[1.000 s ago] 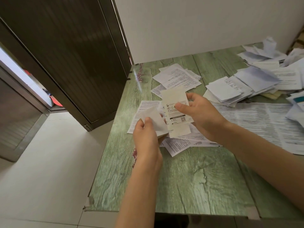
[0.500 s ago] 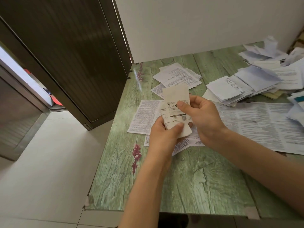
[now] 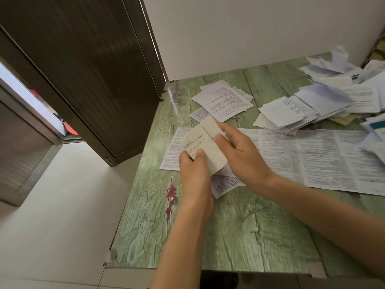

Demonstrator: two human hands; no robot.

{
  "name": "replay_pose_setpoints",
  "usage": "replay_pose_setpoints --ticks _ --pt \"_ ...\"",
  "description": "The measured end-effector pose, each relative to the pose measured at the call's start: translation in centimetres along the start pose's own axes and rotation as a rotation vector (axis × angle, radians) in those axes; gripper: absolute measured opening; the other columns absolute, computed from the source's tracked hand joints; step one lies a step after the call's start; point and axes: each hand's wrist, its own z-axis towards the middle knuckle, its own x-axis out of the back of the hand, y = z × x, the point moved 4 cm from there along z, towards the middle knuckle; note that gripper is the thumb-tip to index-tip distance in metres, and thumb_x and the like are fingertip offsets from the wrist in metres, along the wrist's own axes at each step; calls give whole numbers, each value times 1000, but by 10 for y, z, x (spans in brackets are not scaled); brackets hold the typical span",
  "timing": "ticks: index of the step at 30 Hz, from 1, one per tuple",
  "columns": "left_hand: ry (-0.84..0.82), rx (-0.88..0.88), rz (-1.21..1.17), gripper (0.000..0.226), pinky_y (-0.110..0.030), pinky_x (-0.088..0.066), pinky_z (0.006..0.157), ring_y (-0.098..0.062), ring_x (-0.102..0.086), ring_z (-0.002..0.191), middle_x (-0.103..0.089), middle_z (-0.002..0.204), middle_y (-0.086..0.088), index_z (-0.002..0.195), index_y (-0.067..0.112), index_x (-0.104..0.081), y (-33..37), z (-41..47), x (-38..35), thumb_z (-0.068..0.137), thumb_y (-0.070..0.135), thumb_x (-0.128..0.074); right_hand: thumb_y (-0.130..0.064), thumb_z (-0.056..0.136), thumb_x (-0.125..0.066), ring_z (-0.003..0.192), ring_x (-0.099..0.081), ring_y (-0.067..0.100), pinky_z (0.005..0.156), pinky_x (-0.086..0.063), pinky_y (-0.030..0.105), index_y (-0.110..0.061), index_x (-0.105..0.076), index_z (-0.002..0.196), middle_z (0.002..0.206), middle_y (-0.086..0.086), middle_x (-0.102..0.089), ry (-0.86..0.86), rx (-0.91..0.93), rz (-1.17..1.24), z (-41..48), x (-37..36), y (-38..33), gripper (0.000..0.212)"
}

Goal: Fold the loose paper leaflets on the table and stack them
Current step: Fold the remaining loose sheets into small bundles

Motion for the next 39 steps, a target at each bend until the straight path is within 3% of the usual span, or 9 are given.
replay_pose_setpoints --ticks 6,10,12,16,22,25,29,34,39 --pt "47 -110 19 43 -20 -52 74 -14 -60 101 -58 121 -2 139 19 -29 1 1 1 99 7 -40 -9 99 -45 104 -64 11 78 -54 20 -21 -47 133 119 3 -64 -182 -51 61 -2 -9 3 36" --pt "-42 -57 -43 22 -23 -45 39 -20 -63 64 -67 94 -12 118 5 -52 10 1 6 96 2 -45 -3 96 -48 62 -59 20 51 -49 24 -32 -45 130 91 7 -66 -282 -127 17 -1 -9 6 45" --pt "-98 -42 -75 18 -26 -50 42 -20 -64 57 -68 83 -11 107 1 -56 17 2 13 91 -4 -52 -3 96 -48 59 -53 19 47 -44 24 -35 -44 133 89 13 -65 -365 -166 -17 1 -4 2 48" --pt "-248 1 0 23 -24 -58 62 -16 -70 71 -73 85 -7 102 5 -66 25 5 25 80 -3 -63 -3 93 -53 59 -49 11 45 -40 19 -41 -56 115 83 5 -59 -533 -238 -163 7 16 -11 44" --pt "-264 -33 160 19 -24 -58 57 -22 -71 70 -72 85 -14 96 1 -63 22 6 27 79 -6 -66 -8 86 -65 64 -64 12 57 -50 24 -12 -65 94 73 2 -70 -193 -146 -123 21 34 -9 9" --pt "-340 16 265 25 -26 -58 55 -27 -71 74 -70 96 -22 105 -2 -60 18 3 24 81 -5 -65 -7 87 -63 62 -58 15 55 -45 21 -11 -61 86 74 12 -65 -299 -97 -228 21 31 -9 4" --pt "-451 43 177 17 -24 -58 54 -26 -71 67 -73 87 -17 101 5 -62 19 -5 15 95 17 -51 -10 90 -60 63 -58 12 55 -45 19 -12 -60 88 76 11 -63 -327 -92 -218 21 30 -9 3" --pt "-354 -39 190 23 -16 -46 38 -18 -63 46 -70 69 -15 95 10 -62 19 -3 11 99 24 -44 -13 90 -61 58 -53 7 47 -40 15 -14 -63 99 71 8 -56 -292 -123 -234 25 36 -7 9" --pt "-283 -102 197 8 -15 -44 40 -13 -59 42 -65 56 -8 90 6 -62 20 0 7 93 9 -55 -3 86 -64 61 -52 10 48 -43 18 -11 -60 79 72 6 -56 -168 -100 -252 30 53 -16 11"
